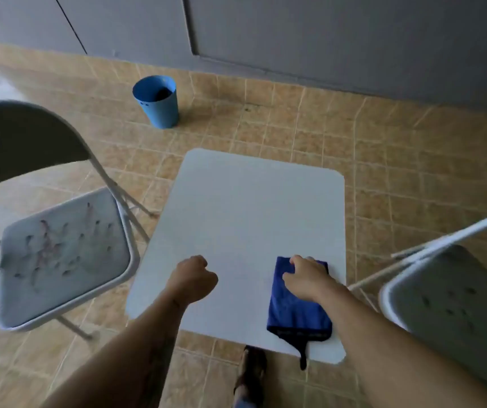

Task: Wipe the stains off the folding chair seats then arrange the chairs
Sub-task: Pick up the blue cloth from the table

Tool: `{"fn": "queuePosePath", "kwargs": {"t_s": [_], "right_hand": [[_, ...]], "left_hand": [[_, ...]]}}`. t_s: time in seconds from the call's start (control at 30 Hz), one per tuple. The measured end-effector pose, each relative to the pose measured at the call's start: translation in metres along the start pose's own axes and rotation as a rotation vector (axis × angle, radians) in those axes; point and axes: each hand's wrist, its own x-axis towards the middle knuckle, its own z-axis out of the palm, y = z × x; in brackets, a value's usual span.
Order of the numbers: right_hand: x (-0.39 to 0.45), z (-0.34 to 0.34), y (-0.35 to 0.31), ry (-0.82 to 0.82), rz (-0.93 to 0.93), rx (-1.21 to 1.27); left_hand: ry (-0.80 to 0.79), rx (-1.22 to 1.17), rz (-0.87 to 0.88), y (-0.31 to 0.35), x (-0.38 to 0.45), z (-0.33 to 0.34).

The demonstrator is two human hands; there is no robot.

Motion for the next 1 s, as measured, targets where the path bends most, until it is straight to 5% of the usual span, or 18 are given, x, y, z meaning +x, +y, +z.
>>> {"fn": "queuePosePath", "kwargs": {"t_s": [0.23,0.53,0.77,1.0], "right_hand": [[0.075,0.055,0.016,-0.004,0.303,0.024],[0.111,0.102,0.007,0.133,0.404,-0.059],[0.105,0.098,0.030,0.236,0.280,-0.234],[0.082,0.048,0.040,0.254,0.062,0.116]], "left_hand": [[-0.066,0.164,-0.117,-0.015,0.076,0.067],[-0.052,0.204,-0.211,-0.032,0.111,0.121],[-0.191,0.179,-0.166,-0.031,0.121,0.087],[-0.186,0.161,-0.075,-0.034,0.093,0.046]]}}
